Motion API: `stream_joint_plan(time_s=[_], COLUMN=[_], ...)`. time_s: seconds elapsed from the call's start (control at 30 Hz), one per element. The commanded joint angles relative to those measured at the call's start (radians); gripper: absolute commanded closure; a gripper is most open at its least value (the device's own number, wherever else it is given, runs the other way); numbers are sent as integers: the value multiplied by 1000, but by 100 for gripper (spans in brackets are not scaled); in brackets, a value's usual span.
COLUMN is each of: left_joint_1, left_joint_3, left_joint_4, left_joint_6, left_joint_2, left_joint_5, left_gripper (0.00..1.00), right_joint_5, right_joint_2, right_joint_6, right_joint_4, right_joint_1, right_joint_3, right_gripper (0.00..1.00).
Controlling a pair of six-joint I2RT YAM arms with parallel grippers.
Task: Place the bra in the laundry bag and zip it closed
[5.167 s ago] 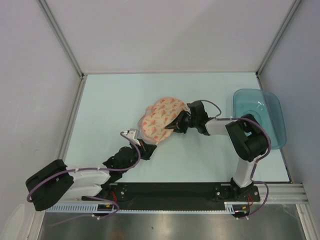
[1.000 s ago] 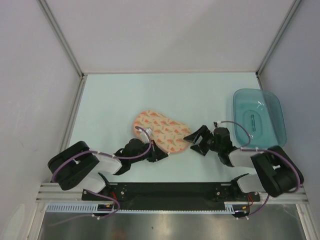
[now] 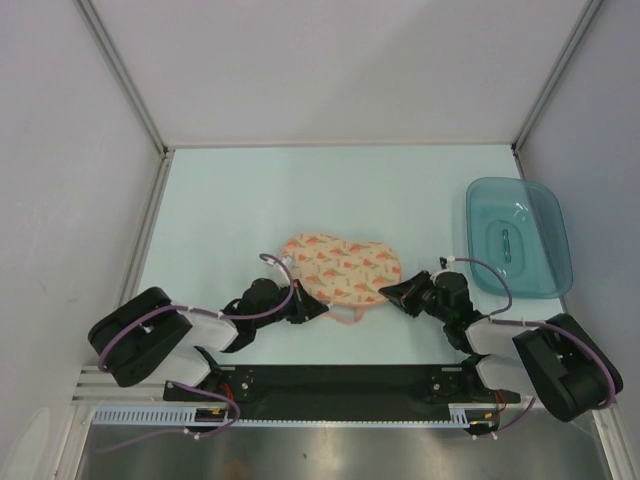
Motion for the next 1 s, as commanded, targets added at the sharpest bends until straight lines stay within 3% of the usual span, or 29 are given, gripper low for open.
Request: stream_joint_plan(time_s=[0.0,0.07,0.17,0.2,0.27,0.4,0.67,0.73,0.83,0.97], left_joint_1=[80,83,82,83,83,83,82,80,79,63], left_joint_3=[-55,-43,-31,-26,-12,-6,45,48,49,52], left_joint_4=[-74,-135,-194,-195,-189,-133,-137,-145,-152,-155], left_joint_6=[87,122,150,149,143,92,80,80,77,70], left_joint_2=[-82,-141,-187,-192,-194,-184,-181,-189,-198,-203], left_joint_5=[19,-6,-6,-1,17,49,68,68,65,54], left_gripper=[100,100,100,100,100,100,100,100,100,100], right_joint_5=[-77,-92,-114,-114,-112,-43,272,274,262,248], right_joint_2=[-104,-133,-141,-136,-133,-187,-446,-475,-454,-354], right_joint_6=[-138,-189,-238,-269,-281,-214,-56,-22,10,44], right_joint_4=[-113,-190,-237,-283,-316,-411,-598,-603,-566,-396], right_joint_1=[-111,-152,-168,-168,-163,-128,168,214,260,300], right_joint_3=[38,62,107,140,164,144,84,78,73,78], right_gripper=[99,98,83,66,47,24,18,18,19,21])
